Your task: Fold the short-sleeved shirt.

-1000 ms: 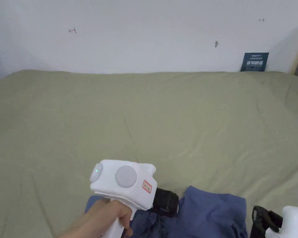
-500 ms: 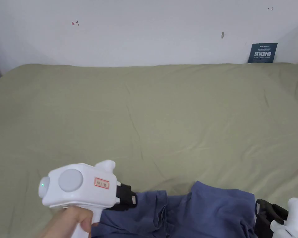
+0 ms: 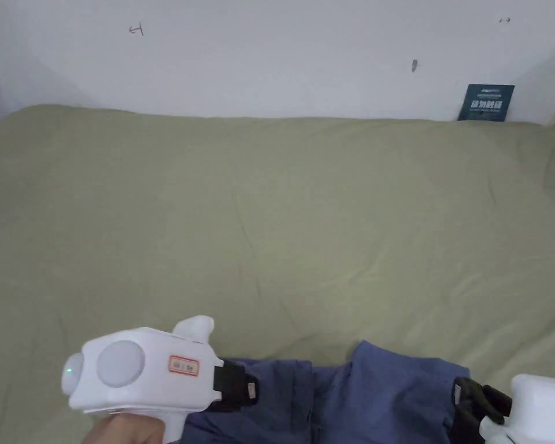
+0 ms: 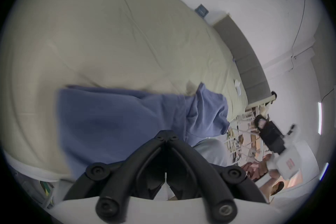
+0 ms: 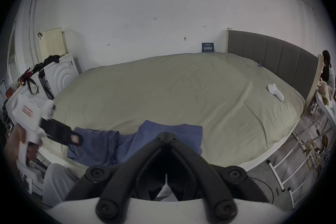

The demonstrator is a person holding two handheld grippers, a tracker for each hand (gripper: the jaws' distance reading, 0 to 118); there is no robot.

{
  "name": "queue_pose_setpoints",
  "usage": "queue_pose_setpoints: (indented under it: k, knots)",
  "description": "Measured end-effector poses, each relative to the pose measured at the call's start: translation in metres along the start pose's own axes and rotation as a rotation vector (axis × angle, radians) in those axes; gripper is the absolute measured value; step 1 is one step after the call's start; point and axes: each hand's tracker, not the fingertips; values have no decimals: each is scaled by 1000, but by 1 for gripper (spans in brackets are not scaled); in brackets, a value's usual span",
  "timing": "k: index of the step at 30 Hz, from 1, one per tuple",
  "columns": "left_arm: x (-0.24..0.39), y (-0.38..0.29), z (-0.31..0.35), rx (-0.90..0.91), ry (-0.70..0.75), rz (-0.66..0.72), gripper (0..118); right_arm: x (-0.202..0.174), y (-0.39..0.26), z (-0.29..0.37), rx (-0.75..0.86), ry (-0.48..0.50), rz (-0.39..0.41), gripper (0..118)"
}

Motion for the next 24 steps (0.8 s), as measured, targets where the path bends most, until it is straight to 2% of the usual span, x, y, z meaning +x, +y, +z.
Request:
queue_pose_setpoints:
  k: [4,7,12,13,14,15,16,19,24]
  knots:
    - [-46,6,56,81,44,54,0,-13,0,-7,-10,27,23,2]
    - [-76,5,63,87,101,111,0,-22,0,-12,-19,39,30,2]
    - [-94,-1,51,80,5,109,4,-32,-1,-13,-23,47,38,2]
    - [-96,-1,48,75,-10,107,16,-33,-1,-14,-28,49,42,2]
    - [-97,-2,42,63,-40,112,47,-34,-1,-15,-34,49,47,2]
    - [-98,0,35,31,-57,115,87,-35,-2,-15,-37,49,52,2]
    - [-99,-1,27,13,-49,121,118,-35,-2,-16,-40,48,57,2]
    - [-118,2,15,25,-44,119,118,-36,-2,-14,-45,52,62,2]
    - [-134,4,-11,-2,-238,210,117,-36,-6,-16,-55,49,59,2]
